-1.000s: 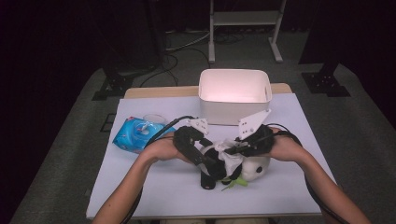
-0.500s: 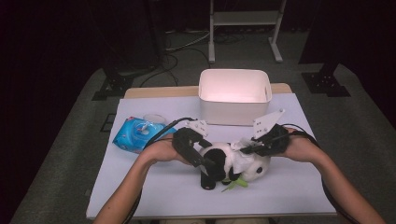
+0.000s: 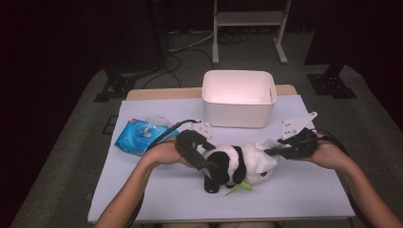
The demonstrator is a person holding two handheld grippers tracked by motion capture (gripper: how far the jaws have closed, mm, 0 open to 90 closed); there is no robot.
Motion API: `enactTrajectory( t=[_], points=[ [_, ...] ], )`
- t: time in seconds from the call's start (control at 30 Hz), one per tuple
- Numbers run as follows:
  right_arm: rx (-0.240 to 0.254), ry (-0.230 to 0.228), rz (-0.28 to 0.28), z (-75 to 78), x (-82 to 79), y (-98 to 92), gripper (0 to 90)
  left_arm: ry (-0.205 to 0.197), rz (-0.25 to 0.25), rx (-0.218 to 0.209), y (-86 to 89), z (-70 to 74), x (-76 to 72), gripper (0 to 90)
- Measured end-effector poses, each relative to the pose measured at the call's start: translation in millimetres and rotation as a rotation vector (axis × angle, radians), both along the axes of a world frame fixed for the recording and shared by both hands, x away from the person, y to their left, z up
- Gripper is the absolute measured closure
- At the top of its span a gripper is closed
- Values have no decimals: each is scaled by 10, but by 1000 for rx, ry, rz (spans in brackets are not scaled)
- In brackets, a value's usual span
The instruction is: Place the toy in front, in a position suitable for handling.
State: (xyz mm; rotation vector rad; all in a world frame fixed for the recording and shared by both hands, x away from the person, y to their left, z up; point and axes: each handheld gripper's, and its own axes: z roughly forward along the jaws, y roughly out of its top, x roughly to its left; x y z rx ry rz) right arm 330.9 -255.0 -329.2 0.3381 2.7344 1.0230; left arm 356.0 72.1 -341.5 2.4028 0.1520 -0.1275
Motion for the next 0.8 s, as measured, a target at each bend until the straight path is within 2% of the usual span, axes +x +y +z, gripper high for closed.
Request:
enactTrajectory(
  t=[0.2,0.37,0.57,0.7,0.73,0.8],
  points=[
    [9,28,-52,-165,11,-222,788,1,0,2,-1,0,3,289],
    [20,41,-71,-231,8,-287,787,-1,0,9,-14,0,7,289],
    [12,17,-48,-147,-6,-209,787,0,3,4,-13,-8,7,288],
    [31,-4,-10,-33,-27,-68,785,-1,3,5,-28,-8,5,287],
    [37,-21,21,24,-37,52,785,-5,2,6,-36,-9,4,287],
    [33,-33,45,53,-35,156,785,-6,5,3,-41,-14,-1,287]
  ],
)
